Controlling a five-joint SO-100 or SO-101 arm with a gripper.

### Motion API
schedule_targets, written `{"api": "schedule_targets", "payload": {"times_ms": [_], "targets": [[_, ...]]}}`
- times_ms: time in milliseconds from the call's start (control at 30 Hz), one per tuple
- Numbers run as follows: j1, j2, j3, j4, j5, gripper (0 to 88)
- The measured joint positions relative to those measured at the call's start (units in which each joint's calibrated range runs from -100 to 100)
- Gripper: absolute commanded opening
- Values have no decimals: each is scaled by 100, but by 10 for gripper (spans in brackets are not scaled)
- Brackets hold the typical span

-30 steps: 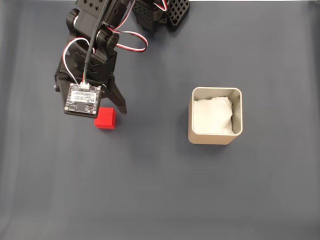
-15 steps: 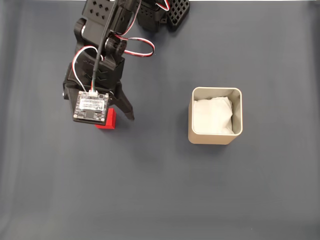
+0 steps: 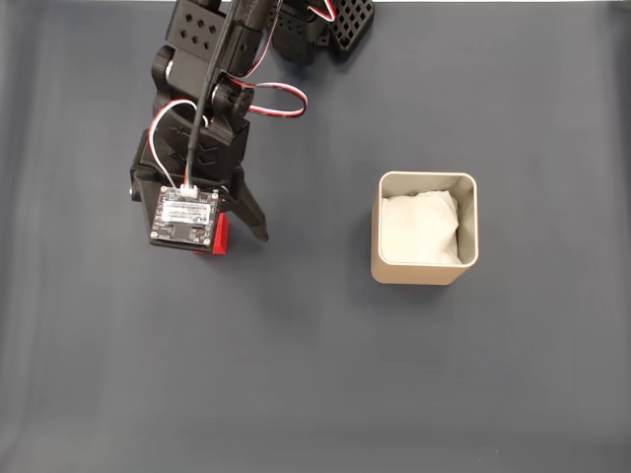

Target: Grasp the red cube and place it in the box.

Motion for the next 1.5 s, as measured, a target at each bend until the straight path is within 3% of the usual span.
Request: {"api": "schedule_targets", "payload": {"times_ms": [500, 600, 733, 900, 1100, 1500], "targets": [[0, 156, 9, -96, -39, 386], [0, 173, 9, -96, -49, 335], [0, 173, 9, -96, -49, 178], [0, 173, 9, -96, -49, 44], [-119, 173, 9, -16, -49, 4], [-343, -217, 27, 393, -93, 4]]}}
